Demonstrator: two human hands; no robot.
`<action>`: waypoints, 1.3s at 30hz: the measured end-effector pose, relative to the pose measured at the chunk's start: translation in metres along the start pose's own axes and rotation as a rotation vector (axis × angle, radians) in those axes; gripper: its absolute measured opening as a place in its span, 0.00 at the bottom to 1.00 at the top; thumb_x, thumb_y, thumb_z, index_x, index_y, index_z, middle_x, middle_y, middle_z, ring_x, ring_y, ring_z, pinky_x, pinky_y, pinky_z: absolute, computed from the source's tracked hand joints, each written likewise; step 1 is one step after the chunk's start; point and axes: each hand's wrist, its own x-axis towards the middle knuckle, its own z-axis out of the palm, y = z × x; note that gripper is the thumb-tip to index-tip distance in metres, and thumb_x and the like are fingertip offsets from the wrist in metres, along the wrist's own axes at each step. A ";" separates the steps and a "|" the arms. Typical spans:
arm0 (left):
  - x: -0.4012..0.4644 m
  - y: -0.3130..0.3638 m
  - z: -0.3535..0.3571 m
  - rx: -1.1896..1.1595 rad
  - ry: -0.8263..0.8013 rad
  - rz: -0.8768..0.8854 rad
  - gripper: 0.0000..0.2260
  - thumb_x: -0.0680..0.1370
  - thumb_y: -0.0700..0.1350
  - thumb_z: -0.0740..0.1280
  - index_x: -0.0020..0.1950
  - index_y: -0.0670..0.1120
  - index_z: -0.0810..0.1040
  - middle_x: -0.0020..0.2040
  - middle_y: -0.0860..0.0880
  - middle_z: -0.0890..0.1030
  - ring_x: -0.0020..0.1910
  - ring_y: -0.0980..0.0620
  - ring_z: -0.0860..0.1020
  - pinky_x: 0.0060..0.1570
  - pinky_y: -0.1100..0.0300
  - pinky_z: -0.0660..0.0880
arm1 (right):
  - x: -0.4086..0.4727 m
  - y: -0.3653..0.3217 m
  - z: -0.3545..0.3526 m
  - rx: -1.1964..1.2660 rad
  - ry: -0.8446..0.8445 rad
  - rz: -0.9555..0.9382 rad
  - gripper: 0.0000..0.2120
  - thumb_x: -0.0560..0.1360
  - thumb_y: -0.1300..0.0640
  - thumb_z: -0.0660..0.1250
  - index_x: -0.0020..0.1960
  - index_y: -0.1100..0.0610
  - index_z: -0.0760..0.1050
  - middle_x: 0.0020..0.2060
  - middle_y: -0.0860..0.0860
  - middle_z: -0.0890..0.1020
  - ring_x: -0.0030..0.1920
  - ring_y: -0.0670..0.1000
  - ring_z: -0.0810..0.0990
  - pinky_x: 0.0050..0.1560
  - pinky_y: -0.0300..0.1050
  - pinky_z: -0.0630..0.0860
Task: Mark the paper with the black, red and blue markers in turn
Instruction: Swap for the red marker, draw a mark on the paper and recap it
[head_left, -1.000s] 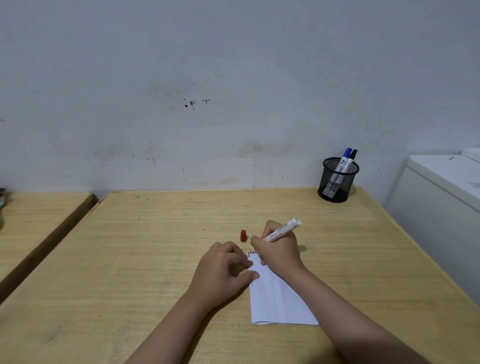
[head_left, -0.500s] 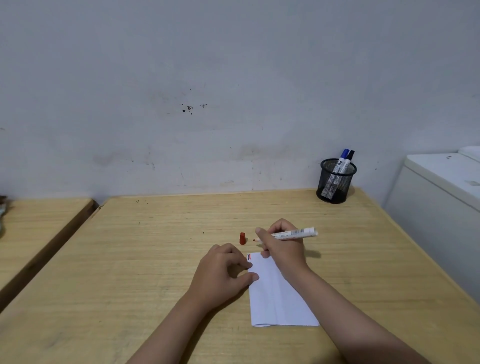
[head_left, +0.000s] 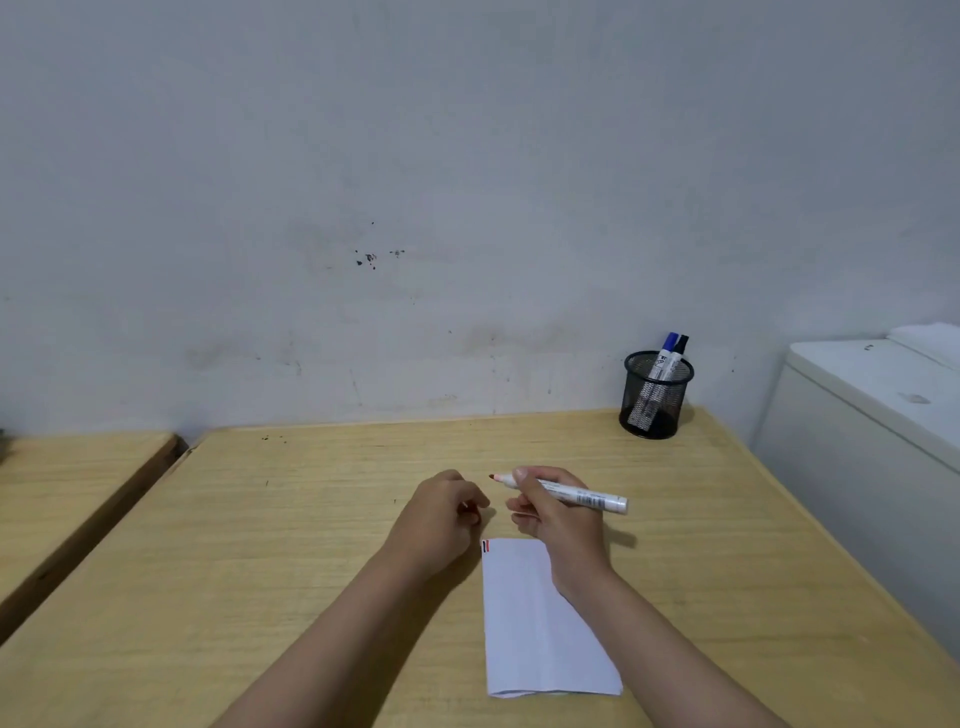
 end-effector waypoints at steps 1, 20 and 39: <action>0.001 0.000 0.000 -0.053 0.038 -0.029 0.09 0.72 0.35 0.66 0.48 0.44 0.82 0.47 0.46 0.81 0.46 0.50 0.80 0.47 0.59 0.76 | -0.001 -0.001 0.001 0.006 0.018 -0.007 0.05 0.72 0.57 0.72 0.42 0.58 0.80 0.30 0.53 0.82 0.34 0.50 0.81 0.37 0.43 0.78; -0.024 0.027 -0.035 -1.004 0.043 -0.211 0.07 0.71 0.32 0.70 0.44 0.42 0.83 0.39 0.44 0.83 0.41 0.49 0.81 0.47 0.60 0.81 | -0.023 -0.032 0.010 -0.041 -0.042 -0.218 0.12 0.75 0.59 0.67 0.36 0.64 0.80 0.21 0.50 0.75 0.23 0.46 0.70 0.25 0.38 0.69; 0.008 0.070 -0.056 -0.718 0.351 0.007 0.04 0.70 0.36 0.72 0.41 0.45 0.83 0.40 0.42 0.85 0.40 0.47 0.80 0.42 0.61 0.76 | -0.035 -0.082 -0.018 -0.277 -0.026 -0.222 0.06 0.68 0.61 0.75 0.44 0.57 0.81 0.36 0.53 0.83 0.34 0.48 0.78 0.36 0.40 0.77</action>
